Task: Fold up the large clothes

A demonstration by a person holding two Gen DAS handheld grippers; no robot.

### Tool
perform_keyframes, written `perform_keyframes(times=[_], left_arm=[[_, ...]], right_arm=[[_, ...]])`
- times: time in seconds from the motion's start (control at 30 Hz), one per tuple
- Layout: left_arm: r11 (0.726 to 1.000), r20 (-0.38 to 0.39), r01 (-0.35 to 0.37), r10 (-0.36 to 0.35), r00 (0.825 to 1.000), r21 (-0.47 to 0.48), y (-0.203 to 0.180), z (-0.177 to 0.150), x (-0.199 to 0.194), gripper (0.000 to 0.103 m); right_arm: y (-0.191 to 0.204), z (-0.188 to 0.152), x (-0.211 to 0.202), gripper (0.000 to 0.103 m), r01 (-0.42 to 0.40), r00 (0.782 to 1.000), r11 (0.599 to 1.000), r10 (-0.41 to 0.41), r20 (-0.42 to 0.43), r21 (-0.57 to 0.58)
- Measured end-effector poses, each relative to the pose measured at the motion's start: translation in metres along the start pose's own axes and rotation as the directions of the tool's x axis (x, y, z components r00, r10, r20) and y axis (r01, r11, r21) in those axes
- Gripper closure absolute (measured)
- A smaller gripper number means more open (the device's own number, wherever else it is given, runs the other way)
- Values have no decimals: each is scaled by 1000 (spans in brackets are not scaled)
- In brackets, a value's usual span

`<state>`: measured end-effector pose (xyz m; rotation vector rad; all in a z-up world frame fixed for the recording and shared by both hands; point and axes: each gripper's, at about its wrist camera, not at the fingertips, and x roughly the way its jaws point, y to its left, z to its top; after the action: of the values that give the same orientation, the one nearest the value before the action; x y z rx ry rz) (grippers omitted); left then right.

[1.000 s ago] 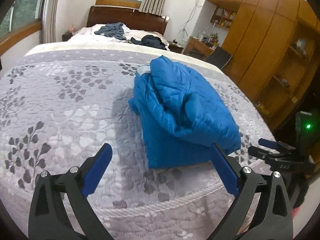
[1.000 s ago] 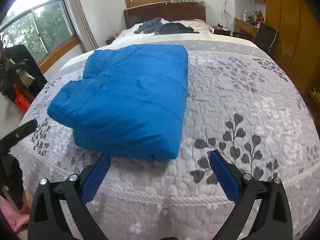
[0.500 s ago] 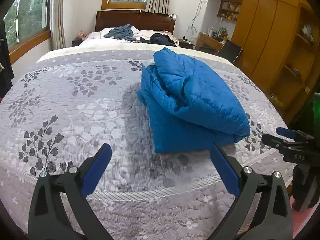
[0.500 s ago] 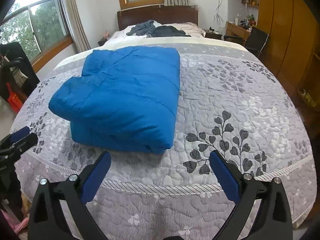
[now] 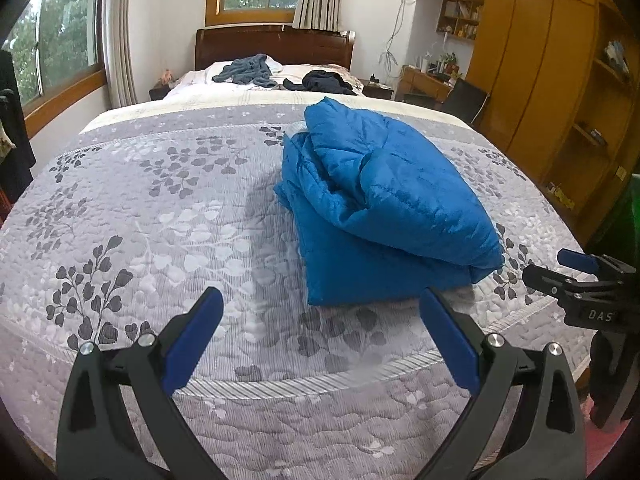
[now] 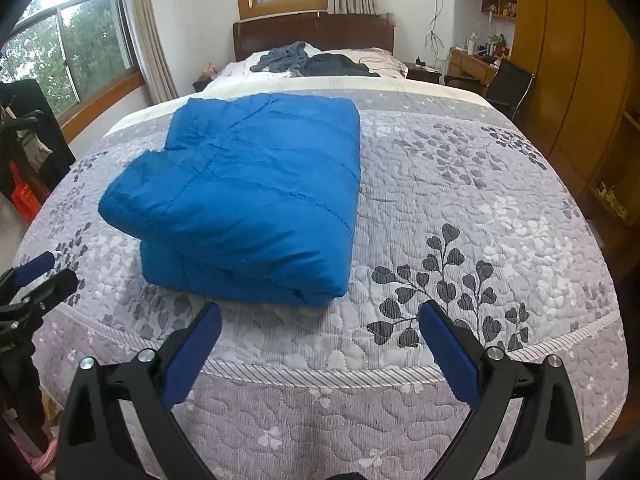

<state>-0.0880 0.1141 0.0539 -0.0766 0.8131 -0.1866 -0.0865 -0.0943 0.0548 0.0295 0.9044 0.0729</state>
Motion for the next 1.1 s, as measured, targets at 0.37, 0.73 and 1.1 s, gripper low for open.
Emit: perform_keyframes(times=[0.37,0.73,1.1], left_arm=[[1000,-80,3,-5,997,-28,4,-4,21,5],[1000,-76,-6,5,997,-23,2,-3,21,5],[1000,-79,-3,2,997,-17,1,-4,22,5]], right_arm=[[-1,-1,13,4,9,1000,1000,-10,-26,-14],[-2,1,20,4,6,999,1000,-7,-41,-22],[-2,1,20,4,6,999,1000,-7,-42,-22]])
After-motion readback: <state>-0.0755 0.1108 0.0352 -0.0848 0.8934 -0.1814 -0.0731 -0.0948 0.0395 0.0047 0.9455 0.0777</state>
